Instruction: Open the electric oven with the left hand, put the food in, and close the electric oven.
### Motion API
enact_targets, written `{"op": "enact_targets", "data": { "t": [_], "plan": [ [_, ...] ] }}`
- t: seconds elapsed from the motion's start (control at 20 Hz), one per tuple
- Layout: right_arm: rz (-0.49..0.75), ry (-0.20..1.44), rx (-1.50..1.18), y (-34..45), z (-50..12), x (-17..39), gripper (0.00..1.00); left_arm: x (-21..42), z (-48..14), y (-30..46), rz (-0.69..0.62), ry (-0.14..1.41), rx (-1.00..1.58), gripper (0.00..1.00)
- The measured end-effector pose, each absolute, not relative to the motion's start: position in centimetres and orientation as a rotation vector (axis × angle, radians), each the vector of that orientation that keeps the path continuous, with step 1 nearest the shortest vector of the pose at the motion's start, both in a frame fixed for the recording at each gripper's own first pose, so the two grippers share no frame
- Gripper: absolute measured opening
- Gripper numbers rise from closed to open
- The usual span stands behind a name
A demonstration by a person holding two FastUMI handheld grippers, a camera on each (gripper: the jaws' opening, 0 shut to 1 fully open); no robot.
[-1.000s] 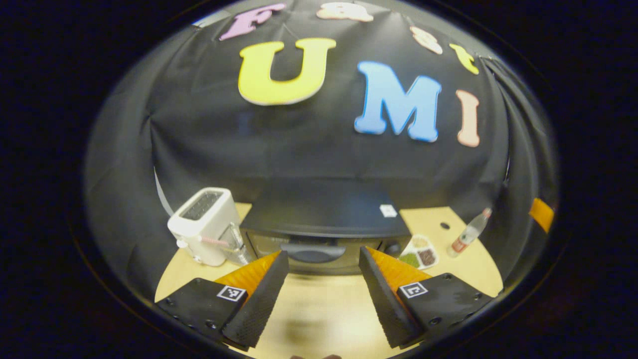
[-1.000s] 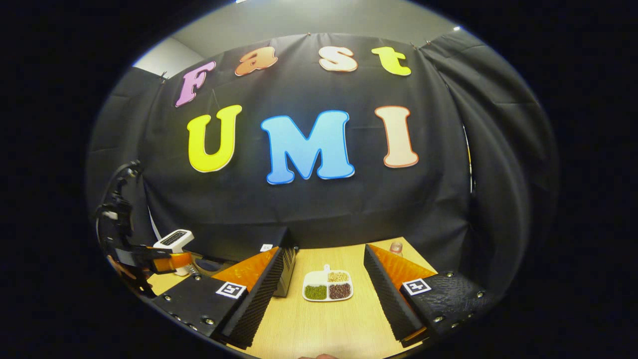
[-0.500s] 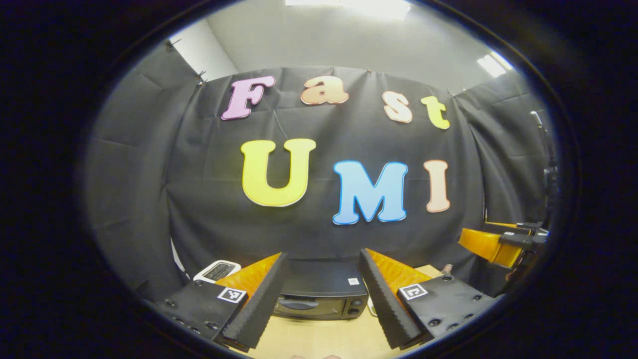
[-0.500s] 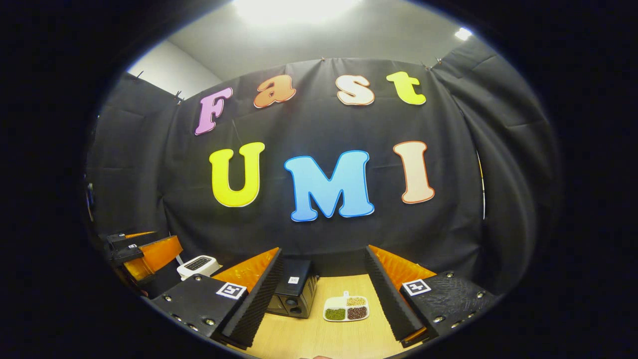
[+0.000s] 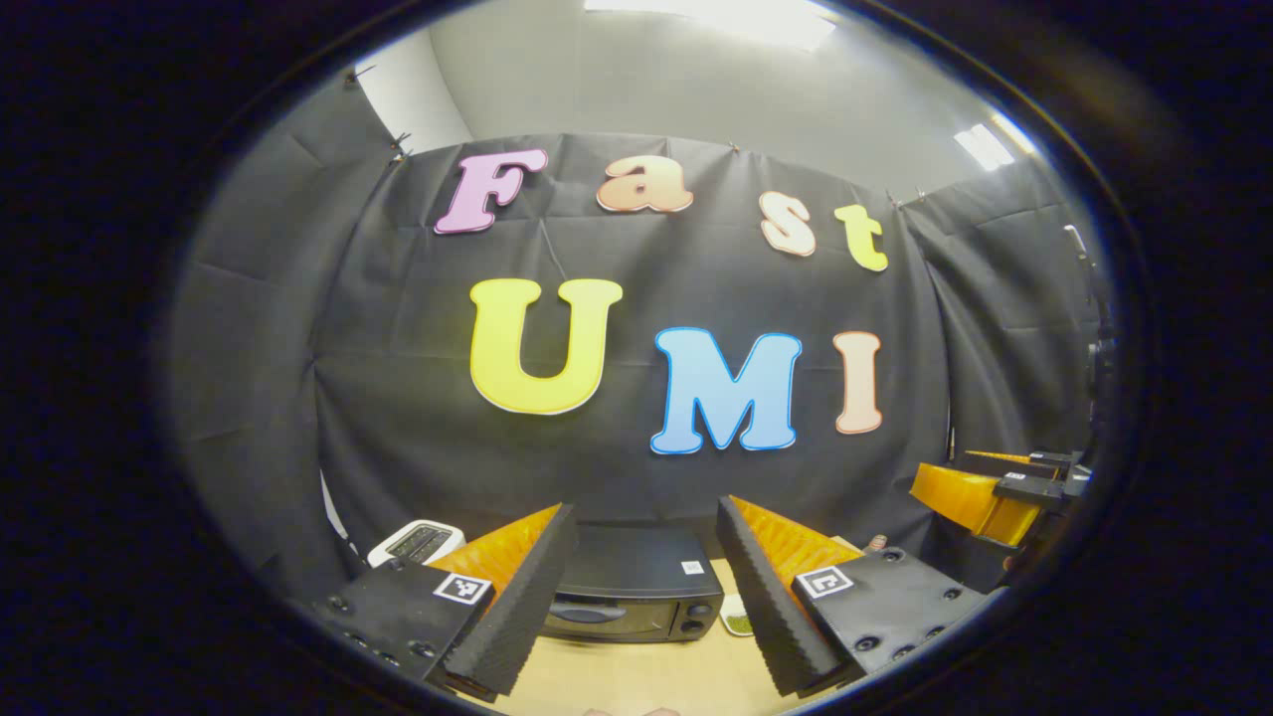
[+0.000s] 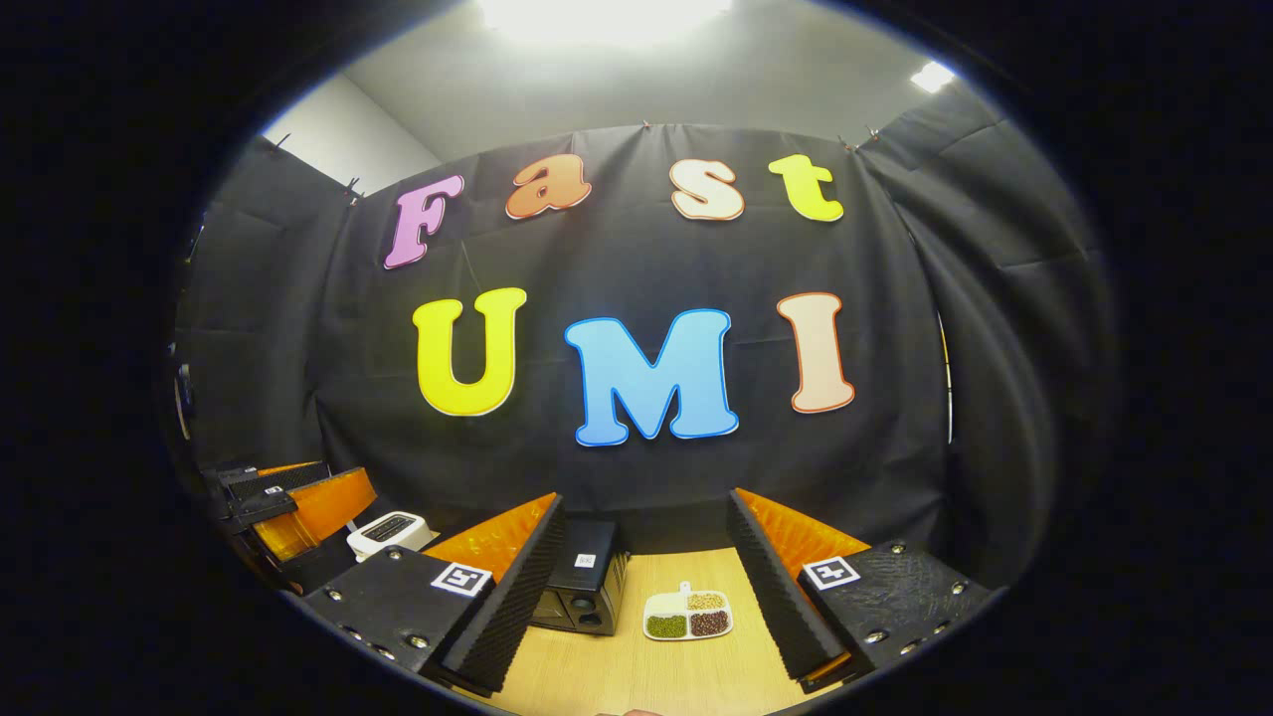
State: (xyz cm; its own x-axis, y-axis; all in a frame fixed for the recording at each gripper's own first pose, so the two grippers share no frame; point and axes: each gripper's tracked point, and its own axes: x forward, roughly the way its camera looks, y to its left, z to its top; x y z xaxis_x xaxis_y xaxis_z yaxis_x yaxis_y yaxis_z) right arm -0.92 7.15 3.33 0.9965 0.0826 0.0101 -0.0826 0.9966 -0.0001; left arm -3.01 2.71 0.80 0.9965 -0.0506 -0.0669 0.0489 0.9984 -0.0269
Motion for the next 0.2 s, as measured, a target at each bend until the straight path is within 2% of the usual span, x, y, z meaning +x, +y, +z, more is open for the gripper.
{"op": "enact_targets", "data": {
  "t": [0.2],
  "plan": [
    [0.075,-0.007,0.015,8.07,3.13,-0.91,0.98,-3.24,1.29,3.27,-0.068,0.059,-0.017,1.0]
  ]
}}
